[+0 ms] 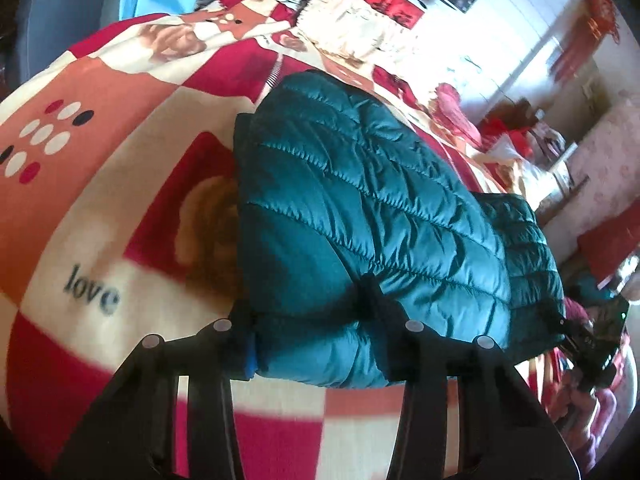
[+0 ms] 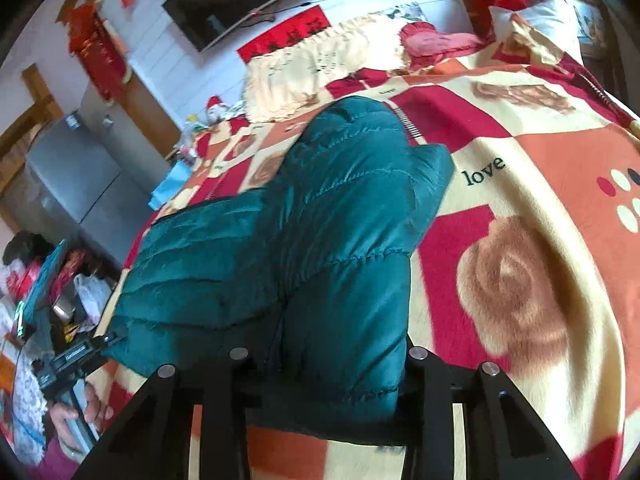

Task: Fold large clothes

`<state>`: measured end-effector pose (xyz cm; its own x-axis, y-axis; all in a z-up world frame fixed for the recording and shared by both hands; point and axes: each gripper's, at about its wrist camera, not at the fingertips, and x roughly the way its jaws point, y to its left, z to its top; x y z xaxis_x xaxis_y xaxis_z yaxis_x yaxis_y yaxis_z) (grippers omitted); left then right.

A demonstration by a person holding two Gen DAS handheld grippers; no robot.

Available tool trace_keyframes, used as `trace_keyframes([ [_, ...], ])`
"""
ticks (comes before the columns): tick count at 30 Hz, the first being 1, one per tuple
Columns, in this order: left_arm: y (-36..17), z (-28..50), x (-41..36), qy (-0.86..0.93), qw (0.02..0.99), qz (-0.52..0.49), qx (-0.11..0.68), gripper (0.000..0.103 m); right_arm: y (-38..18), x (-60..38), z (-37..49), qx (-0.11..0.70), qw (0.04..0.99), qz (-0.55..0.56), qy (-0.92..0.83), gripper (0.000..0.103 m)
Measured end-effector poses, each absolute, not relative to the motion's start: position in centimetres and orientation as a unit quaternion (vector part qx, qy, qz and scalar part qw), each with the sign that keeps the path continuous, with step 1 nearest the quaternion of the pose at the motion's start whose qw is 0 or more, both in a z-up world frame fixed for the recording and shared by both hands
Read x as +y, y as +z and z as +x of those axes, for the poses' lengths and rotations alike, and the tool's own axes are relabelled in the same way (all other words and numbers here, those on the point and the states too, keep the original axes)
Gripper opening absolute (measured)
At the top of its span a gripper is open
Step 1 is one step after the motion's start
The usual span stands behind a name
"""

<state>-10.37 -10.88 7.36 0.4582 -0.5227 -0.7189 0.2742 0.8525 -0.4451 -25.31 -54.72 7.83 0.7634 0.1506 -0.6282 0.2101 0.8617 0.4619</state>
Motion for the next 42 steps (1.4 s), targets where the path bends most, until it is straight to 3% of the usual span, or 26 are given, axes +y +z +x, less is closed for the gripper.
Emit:
trace_keyframes([
  [8,5.9,-16.3,-7.9,-0.248,0.818,-0.096,0.511,0.044,7.8,-52.6,-34.2,0.371,0.877,0.304,0.015,0.036],
  [10,5.1,-16.4,-7.8,-0.237,0.819,-0.093,0.513,0.058,6.6,-52.3,-35.5,0.384,0.866,0.32,0.009,0.038],
  [12,4.5,-16.3,-7.8,-0.218,0.827,-0.098,0.51,0.073,4.9,-52.1,-36.0,0.412,0.856,0.309,-0.03,0.057],
  [13,4.6,-16.3,-7.7,-0.211,0.829,-0.1,0.508,0.075,4.2,-52.1,-35.9,0.423,0.853,0.304,-0.048,0.062],
  [14,4.9,-16.5,-7.7,-0.205,0.832,-0.101,0.506,0.076,3.6,-52.1,-35.8,0.431,0.85,0.296,-0.065,0.067],
  [28,11.8,-20.7,-10.4,-0.175,0.906,-0.026,0.384,0.076,12.5,-45.9,-36.7,0.363,0.912,0.172,-0.084,0.075],
  [42,8.6,-18.7,-16.2,-0.162,0.903,0.019,0.398,0.076,8.5,-37.8,-26.0,0.392,0.91,0.111,-0.071,0.075],
])
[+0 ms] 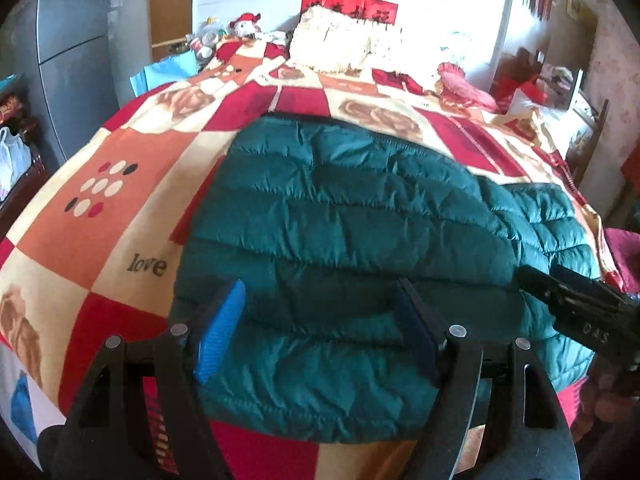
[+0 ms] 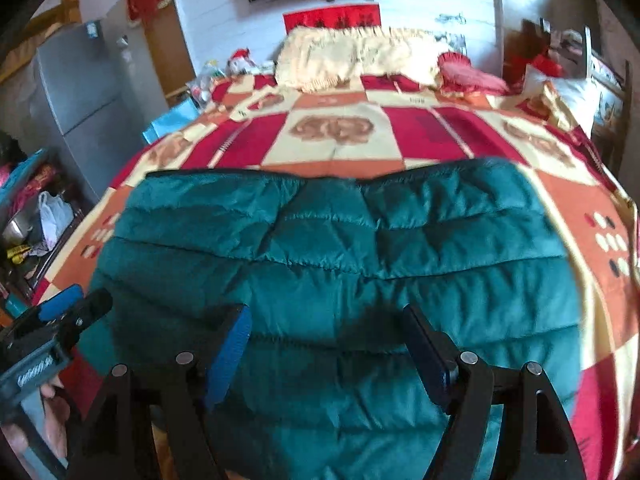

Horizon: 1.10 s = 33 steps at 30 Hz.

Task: Fold large clothes

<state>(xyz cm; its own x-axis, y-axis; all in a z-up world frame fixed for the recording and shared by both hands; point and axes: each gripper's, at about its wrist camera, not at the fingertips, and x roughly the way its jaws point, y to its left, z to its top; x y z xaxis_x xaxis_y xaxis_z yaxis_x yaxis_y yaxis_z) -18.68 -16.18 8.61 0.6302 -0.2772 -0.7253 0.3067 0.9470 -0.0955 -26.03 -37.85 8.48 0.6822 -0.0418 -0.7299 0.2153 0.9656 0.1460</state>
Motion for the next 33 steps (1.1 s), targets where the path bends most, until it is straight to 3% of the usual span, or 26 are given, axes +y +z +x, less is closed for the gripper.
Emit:
trace_keyframes([
  [9,7.6,-18.0,-16.7,-0.145,0.903,0.024,0.405,0.076,6.7,-38.5,-23.1,0.403,0.904,0.12,-0.074,0.081],
  [16,8.9,-19.6,-16.7,-0.158,0.912,0.022,0.378,0.076,9.3,-38.7,-26.8,0.36,0.918,0.138,-0.09,0.082],
  [22,10.4,-21.5,-16.8,-0.155,0.924,0.03,0.349,0.076,10.9,-38.2,-30.0,0.33,0.929,0.121,-0.116,0.093],
  [33,11.1,-23.3,-16.8,-0.14,0.93,0.041,0.339,0.076,11.3,-37.8,-32.3,0.326,0.928,0.137,-0.118,0.094],
])
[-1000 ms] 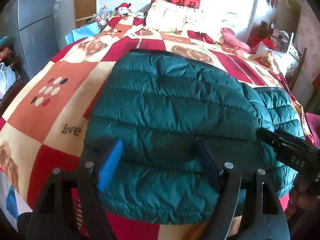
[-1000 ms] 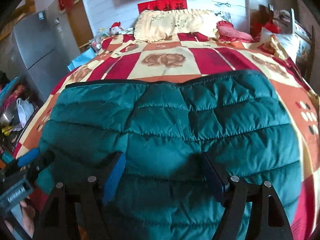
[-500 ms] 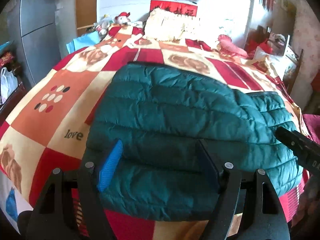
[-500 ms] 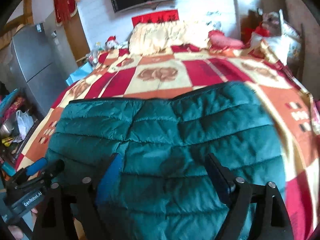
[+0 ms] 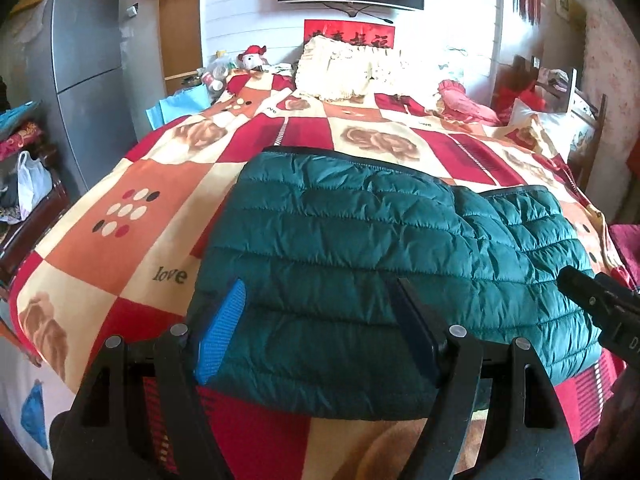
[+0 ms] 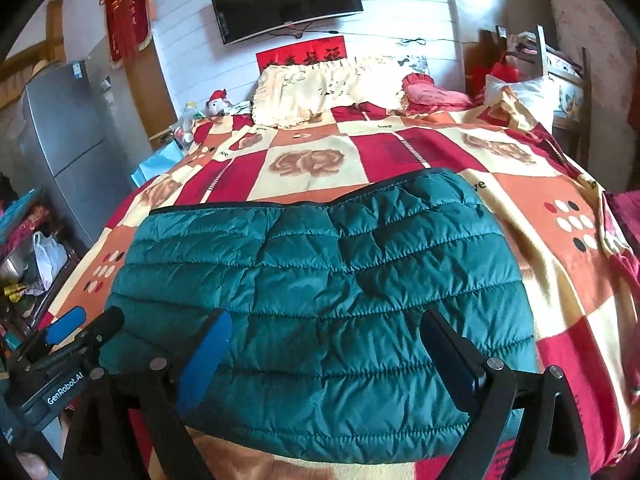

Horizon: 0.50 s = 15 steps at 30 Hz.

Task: Fold large clothes

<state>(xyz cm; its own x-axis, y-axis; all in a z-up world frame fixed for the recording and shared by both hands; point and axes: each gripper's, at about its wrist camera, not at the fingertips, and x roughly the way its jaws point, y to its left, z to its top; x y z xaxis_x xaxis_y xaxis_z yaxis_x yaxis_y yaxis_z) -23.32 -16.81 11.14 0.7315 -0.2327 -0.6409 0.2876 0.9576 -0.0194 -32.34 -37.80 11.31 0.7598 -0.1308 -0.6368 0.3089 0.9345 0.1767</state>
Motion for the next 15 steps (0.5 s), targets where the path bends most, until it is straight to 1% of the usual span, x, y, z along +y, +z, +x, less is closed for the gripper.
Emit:
trace_keyframes([
  [15,11.7,-24.6,-17.0,-0.134,0.936,0.054,0.321,0.076,11.8,-36.8,-33.1,0.326,0.93,0.124,-0.119,0.094],
])
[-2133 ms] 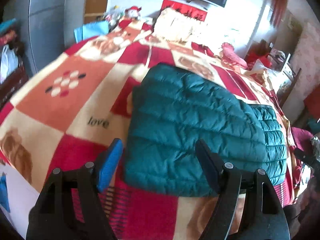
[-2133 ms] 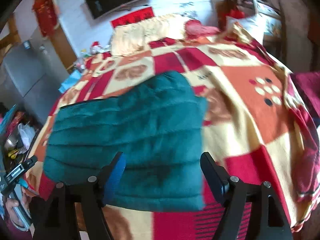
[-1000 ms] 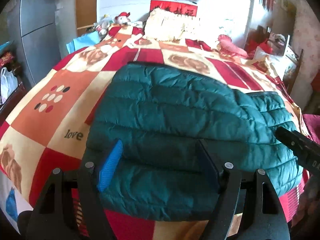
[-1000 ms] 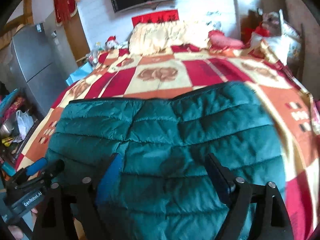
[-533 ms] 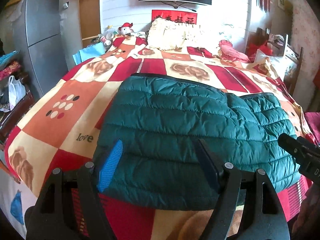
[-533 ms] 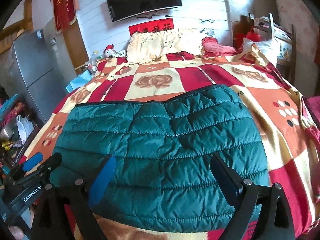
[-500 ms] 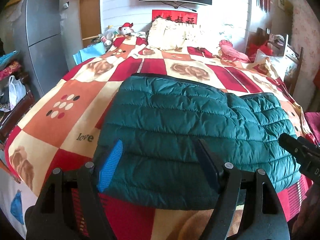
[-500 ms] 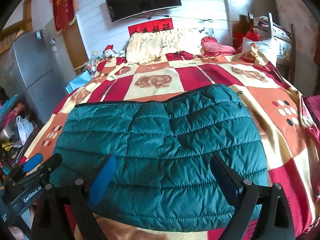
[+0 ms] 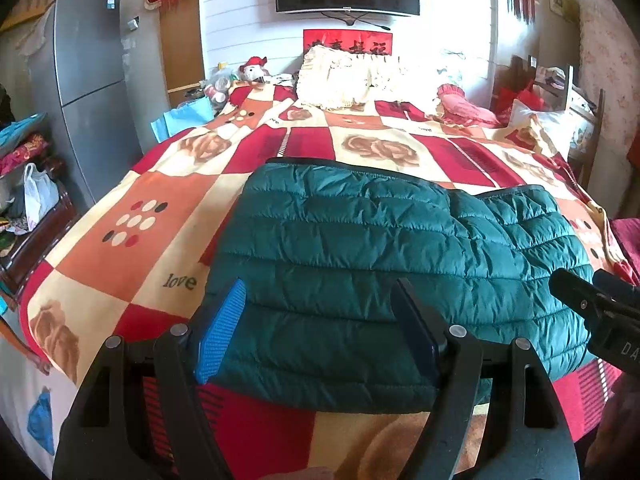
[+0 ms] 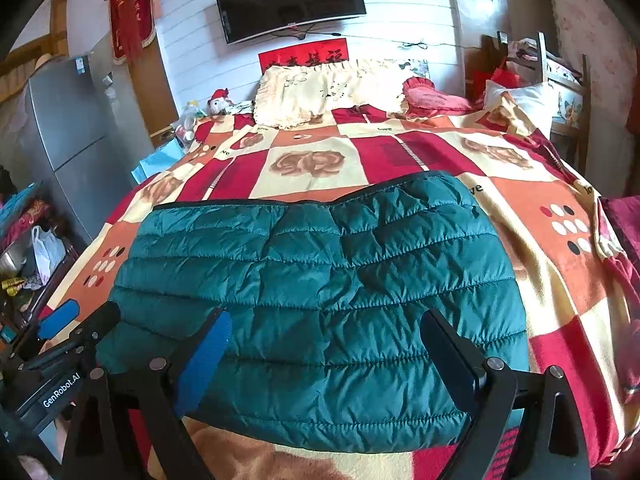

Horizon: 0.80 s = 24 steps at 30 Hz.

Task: Fold large clothes

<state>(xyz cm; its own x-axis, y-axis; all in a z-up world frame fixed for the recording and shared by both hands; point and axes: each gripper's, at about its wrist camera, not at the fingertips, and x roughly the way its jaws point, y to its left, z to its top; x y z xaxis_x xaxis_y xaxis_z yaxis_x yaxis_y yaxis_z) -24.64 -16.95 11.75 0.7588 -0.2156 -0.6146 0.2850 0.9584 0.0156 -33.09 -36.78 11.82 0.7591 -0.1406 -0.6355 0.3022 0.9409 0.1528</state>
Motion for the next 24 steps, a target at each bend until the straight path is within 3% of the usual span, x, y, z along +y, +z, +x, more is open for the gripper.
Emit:
trace_keyframes([
  [24,11.84,-25.32,-17.61,-0.138,0.937,0.056,0.316,0.076,11.21,-35.92,-33.06,0.334,0.928,0.114,-0.12,0.094],
])
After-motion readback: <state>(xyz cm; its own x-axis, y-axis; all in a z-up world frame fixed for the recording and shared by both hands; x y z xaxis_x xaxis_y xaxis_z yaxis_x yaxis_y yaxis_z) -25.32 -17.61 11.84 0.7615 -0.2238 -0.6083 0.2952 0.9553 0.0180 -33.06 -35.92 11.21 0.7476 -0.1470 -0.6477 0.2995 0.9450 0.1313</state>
